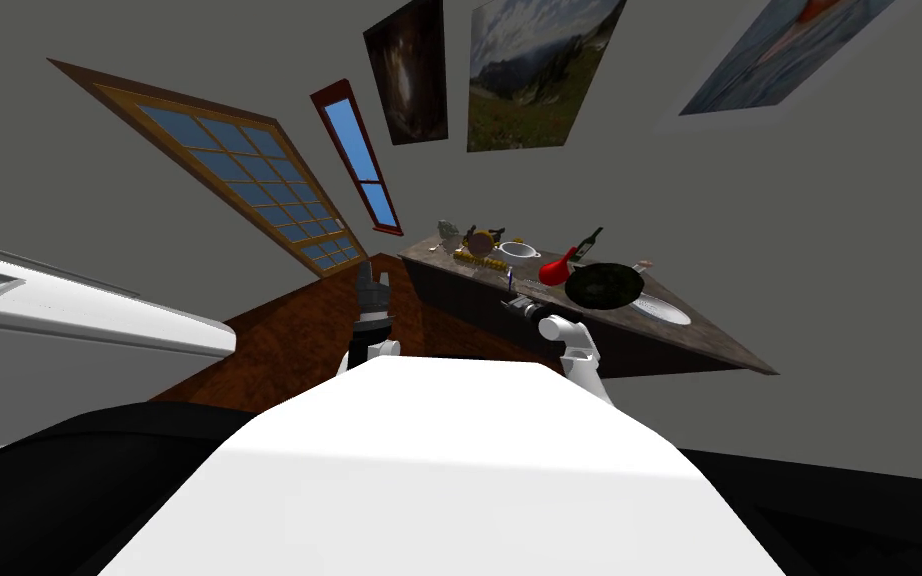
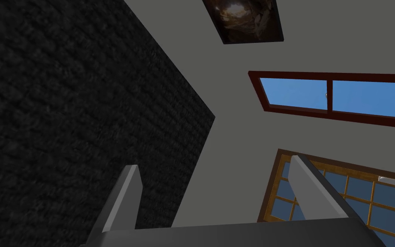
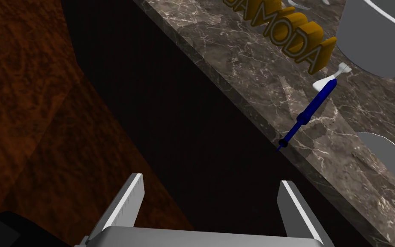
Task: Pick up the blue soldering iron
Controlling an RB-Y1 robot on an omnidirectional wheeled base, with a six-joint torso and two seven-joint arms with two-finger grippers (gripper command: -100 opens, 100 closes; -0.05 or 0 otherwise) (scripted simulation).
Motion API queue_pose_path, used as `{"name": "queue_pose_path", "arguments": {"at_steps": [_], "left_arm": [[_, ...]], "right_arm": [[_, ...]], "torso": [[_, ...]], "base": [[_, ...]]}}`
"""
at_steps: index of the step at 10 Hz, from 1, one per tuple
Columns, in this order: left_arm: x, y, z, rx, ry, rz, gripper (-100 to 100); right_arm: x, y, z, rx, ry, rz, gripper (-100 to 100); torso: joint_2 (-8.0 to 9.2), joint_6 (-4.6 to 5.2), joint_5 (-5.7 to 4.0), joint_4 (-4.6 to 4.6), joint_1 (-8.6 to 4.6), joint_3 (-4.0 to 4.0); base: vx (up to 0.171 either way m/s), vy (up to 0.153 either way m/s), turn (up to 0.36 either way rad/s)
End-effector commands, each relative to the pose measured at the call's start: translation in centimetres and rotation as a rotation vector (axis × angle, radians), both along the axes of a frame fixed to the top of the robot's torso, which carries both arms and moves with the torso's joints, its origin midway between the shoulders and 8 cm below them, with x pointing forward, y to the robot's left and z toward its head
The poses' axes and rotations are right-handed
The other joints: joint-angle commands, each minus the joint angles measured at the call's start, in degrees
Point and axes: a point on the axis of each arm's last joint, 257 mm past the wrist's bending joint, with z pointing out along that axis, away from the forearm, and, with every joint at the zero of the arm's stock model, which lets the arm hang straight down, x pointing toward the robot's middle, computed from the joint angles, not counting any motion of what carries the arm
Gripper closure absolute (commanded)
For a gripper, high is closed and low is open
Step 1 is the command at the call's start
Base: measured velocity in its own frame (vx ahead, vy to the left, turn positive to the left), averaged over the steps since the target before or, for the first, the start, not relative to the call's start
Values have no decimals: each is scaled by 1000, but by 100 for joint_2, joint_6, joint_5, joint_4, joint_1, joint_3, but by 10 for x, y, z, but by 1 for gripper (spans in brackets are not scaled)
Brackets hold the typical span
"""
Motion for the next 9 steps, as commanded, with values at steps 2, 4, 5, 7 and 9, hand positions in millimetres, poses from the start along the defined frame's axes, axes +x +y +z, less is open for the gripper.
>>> {"name": "queue_pose_path", "arguments": {"at_steps": [2, 4, 5, 7, 9], "left_arm": [[0, 0, 0, 0, 0, 0, 0], [0, 0, 0, 0, 0, 0, 0], [0, 0, 0, 0, 0, 0, 0], [0, 0, 0, 0, 0, 0, 0], [0, 0, 0, 0, 0, 0, 0]], "right_arm": [[-5, -8, -11, 41, 81, -24, -100], [-8, -17, -18, 67, 138, -48, -100], [-12, -16, -24, 72, 169, -49, -100], [-18, -26, -33, 102, 239, -82, -100], [-22, -37, -39, 124, 295, -116, -100]], "torso": [[-9, -1, 0, -1, 0, -4], [-1, 0, 0, 0, 0, -1], [-12, -1, 1, -1, 2, -6], [-28, -1, 0, -5, 1, -15], [-8, 0, 0, -2, 2, -5]], "base": [[66, 17, 12], [52, 15, 4], [77, 18, 6], [111, 21, 2], [62, 25, -2]]}}
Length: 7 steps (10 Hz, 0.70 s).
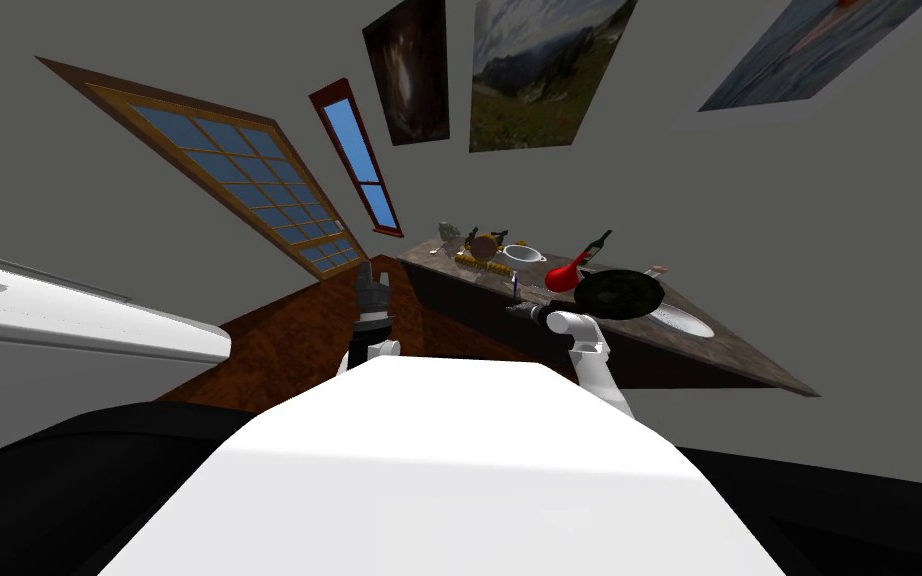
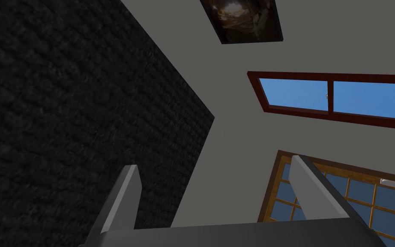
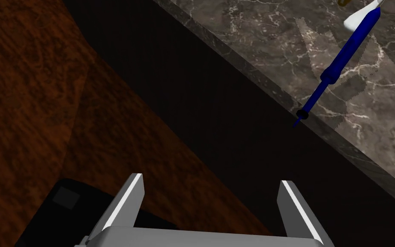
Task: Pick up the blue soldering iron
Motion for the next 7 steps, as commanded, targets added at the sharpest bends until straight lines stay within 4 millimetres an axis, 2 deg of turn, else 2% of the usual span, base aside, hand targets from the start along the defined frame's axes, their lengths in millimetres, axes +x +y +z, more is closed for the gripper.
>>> {"name": "queue_pose_path", "arguments": {"at_steps": [1, 2, 4, 5, 6, 7], "left_arm": [[0, 0, 0, 0, 0, 0, 0], [0, 0, 0, 0, 0, 0, 0], [0, 0, 0, 0, 0, 0, 0], [0, 0, 0, 0, 0, 0, 0], [0, 0, 0, 0, 0, 0, 0], [0, 0, 0, 0, 0, 0, 0]], "right_arm": [[-6, -4, -6, 15, 53, -20, -100], [-7, -16, -8, 30, 87, -55, -100], [-15, -15, -14, 34, 127, -58, -100], [-19, -27, -17, 52, 172, -101, -100], [-23, -27, -20, 51, 192, -99, -100], [-26, -40, -21, 65, 228, -143, -100]], "torso": [[0, 0, 0, 0, 0, 0], [-1, 0, 0, -1, -1, -1], [-11, 0, -1, -4, -5, -8], [6, 0, -2, 0, -10, 2], [-1, 0, -1, -1, -4, -1], [-3, 0, 0, -2, 1, -3]], "base": [[89, 26, -5], [123, 28, -10], [83, 8, -2], [87, 23, -11], [98, 36, -10], [156, 39, -26]]}}
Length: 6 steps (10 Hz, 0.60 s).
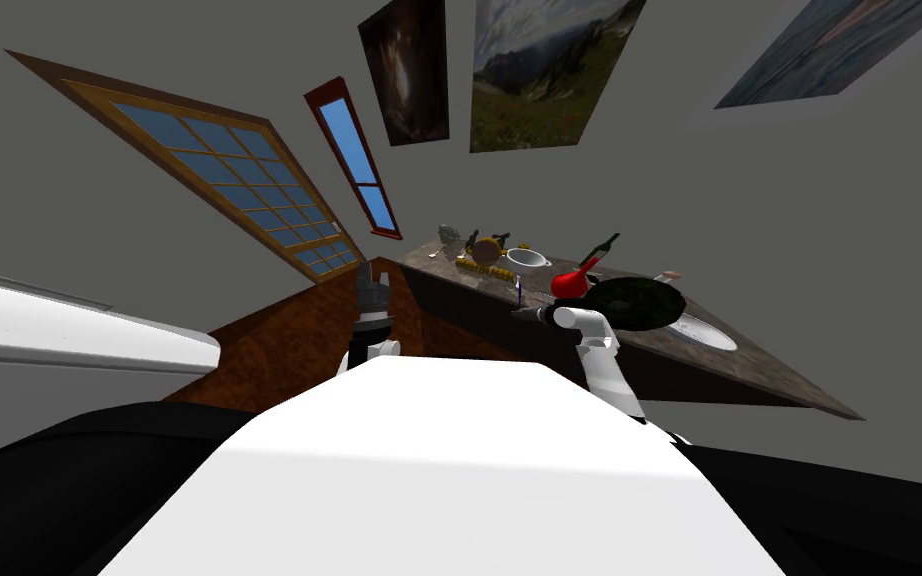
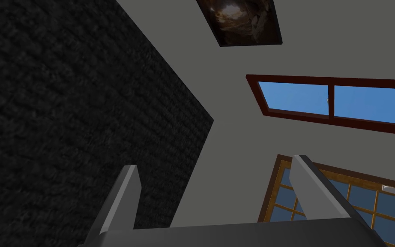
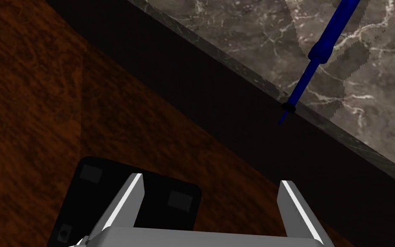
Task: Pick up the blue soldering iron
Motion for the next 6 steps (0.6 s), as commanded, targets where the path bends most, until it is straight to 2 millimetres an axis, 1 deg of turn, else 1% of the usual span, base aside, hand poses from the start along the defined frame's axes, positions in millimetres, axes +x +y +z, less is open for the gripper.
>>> {"name": "queue_pose_path", "arguments": {"at_steps": [1, 2, 3, 4, 5, 6], "left_arm": [[0, 0, 0, 0, 0, 0, 0], [0, 0, 0, 0, 0, 0, 0], [0, 0, 0, 0, 0, 0, 0], [0, 0, 0, 0, 0, 0, 0], [0, 0, 0, 0, 0, 0, 0], [0, 0, 0, 0, 0, 0, 0]], "right_arm": [[-9, -6, -6, 9, 48, -23, -100], [-13, -18, -7, 20, 87, -69, -100], [-16, -18, -9, 19, 103, -67, -100], [-21, -31, -9, 26, 139, -112, -100], [-24, -30, -11, 25, 153, -111, -100], [-31, -42, -12, 30, 195, -154, -100]], "torso": [[0, 0, 0, 0, 0, 0], [1, 0, -2, -2, -6, -1], [-4, 1, -3, -2, -12, -3], [4, 0, -3, -1, -8, 0], [-7, 0, 0, -2, 0, -4], [4, 0, -1, -2, -2, 0]], "base": [[141, 20, -9], [153, 5, -21], [125, 19, -11], [164, 43, -29], [129, 33, -14], [129, 38, -27]]}}
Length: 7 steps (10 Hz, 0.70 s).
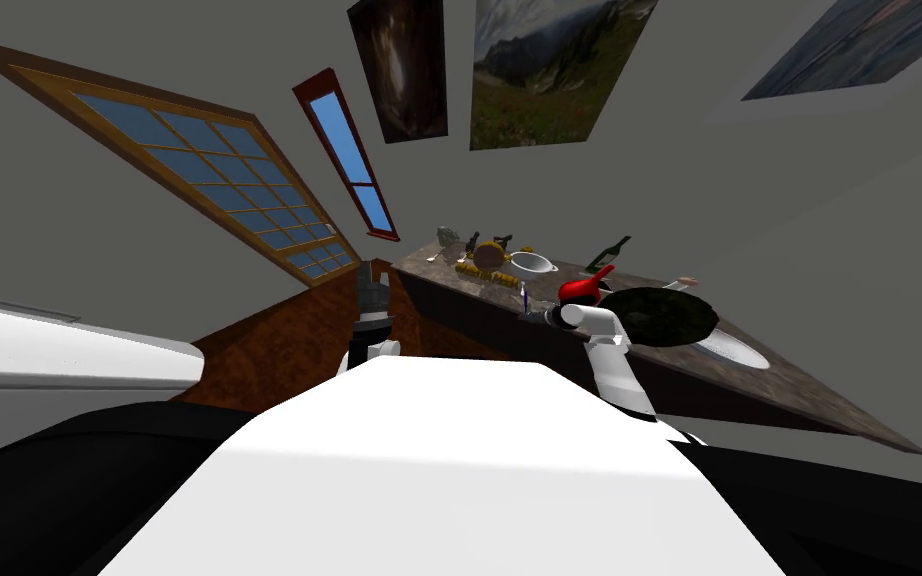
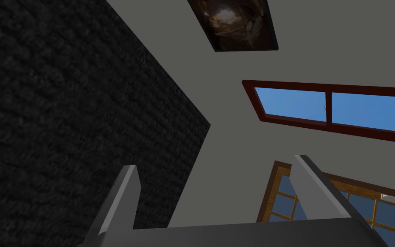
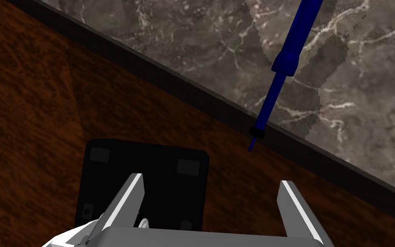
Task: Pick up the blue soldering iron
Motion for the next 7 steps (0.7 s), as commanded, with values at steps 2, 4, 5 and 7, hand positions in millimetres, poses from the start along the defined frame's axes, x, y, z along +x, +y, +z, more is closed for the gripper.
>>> {"name": "queue_pose_path", "arguments": {"at_steps": [2, 4, 5, 7], "left_arm": [[0, 0, 0, 0, 0, 0, 0], [0, 0, 0, 0, 0, 0, 0], [0, 0, 0, 0, 0, 0, 0], [0, 0, 0, 0, 0, 0, 0]], "right_arm": [[-10, -19, -1, 5, 68, -64, -100], [-21, -41, 1, 2, 129, -141, -100], [-23, -41, 0, 2, 134, -140, -100], [-33, -60, 3, -3, 182, -203, -100]], "torso": [[6, -1, 0, 1, -2, 3], [-29, -1, 0, -6, 2, -16], [-43, -2, 2, -10, 12, -25], [-15, -1, -2, -4, -12, -9]], "base": [[134, 25, -29], [246, 63, -48], [180, 35, -19], [164, 16, -34]]}}
